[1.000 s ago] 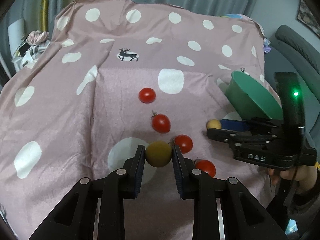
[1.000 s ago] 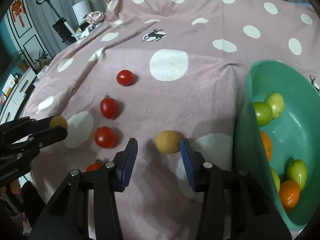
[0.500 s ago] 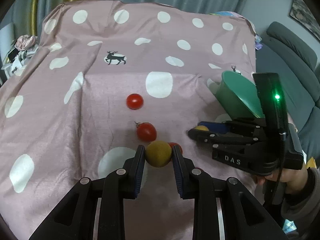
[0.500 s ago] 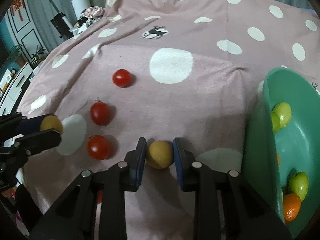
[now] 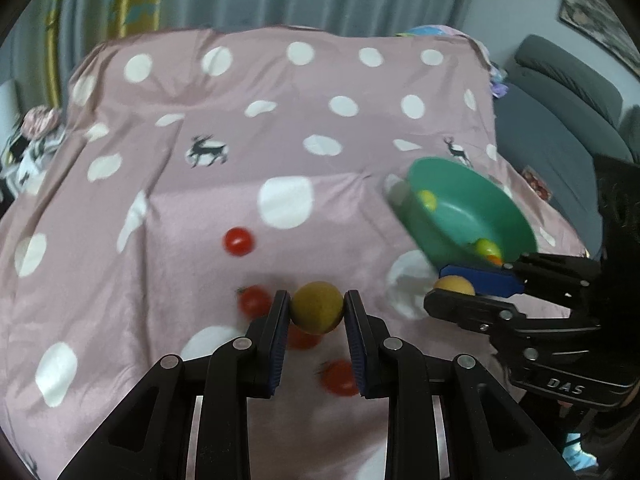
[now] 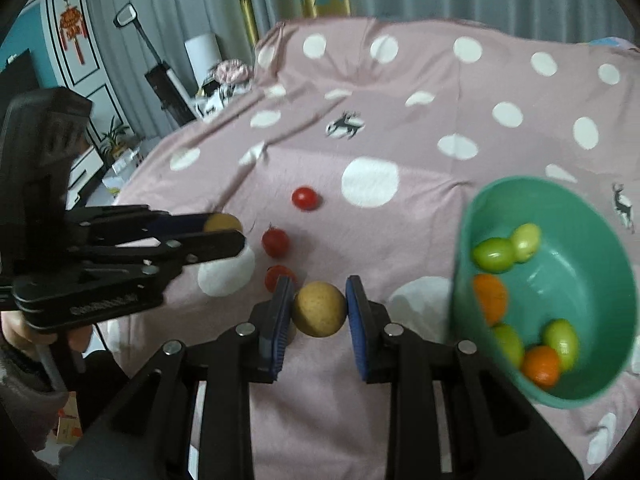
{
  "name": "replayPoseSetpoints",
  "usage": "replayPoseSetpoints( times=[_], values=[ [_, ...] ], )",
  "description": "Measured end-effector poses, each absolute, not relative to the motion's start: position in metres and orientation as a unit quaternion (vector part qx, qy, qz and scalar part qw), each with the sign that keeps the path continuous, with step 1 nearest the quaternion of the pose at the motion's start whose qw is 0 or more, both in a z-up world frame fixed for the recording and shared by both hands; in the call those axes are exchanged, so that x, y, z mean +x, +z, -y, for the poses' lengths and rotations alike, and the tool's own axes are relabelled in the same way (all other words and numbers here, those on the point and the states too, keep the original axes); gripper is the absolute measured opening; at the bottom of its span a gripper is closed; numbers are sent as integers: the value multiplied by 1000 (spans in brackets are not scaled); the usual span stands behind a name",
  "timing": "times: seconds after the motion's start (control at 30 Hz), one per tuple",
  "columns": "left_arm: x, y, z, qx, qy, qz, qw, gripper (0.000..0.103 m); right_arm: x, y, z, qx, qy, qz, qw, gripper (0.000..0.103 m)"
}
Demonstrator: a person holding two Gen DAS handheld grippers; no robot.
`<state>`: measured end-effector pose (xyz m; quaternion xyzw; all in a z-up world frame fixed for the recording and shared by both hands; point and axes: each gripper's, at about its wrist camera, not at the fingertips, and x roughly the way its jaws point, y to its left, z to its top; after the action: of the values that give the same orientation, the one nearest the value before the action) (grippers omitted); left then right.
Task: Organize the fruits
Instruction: 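Carry both tan fruits into the green bowl and open both grippers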
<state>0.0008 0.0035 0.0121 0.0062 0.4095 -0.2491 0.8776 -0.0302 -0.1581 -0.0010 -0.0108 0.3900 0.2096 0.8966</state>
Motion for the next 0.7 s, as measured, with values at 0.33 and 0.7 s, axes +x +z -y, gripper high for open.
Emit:
replayPoseSetpoints(
  times=[0.33,0.7],
  values=[
    [3,35,68,20,-299,-385,873,28,-44,11,218,23,177,-362,915,28],
    [28,36,134,33,-343,-388,855,28,-48,-2,295,120,127,-339,924,28]
  ],
)
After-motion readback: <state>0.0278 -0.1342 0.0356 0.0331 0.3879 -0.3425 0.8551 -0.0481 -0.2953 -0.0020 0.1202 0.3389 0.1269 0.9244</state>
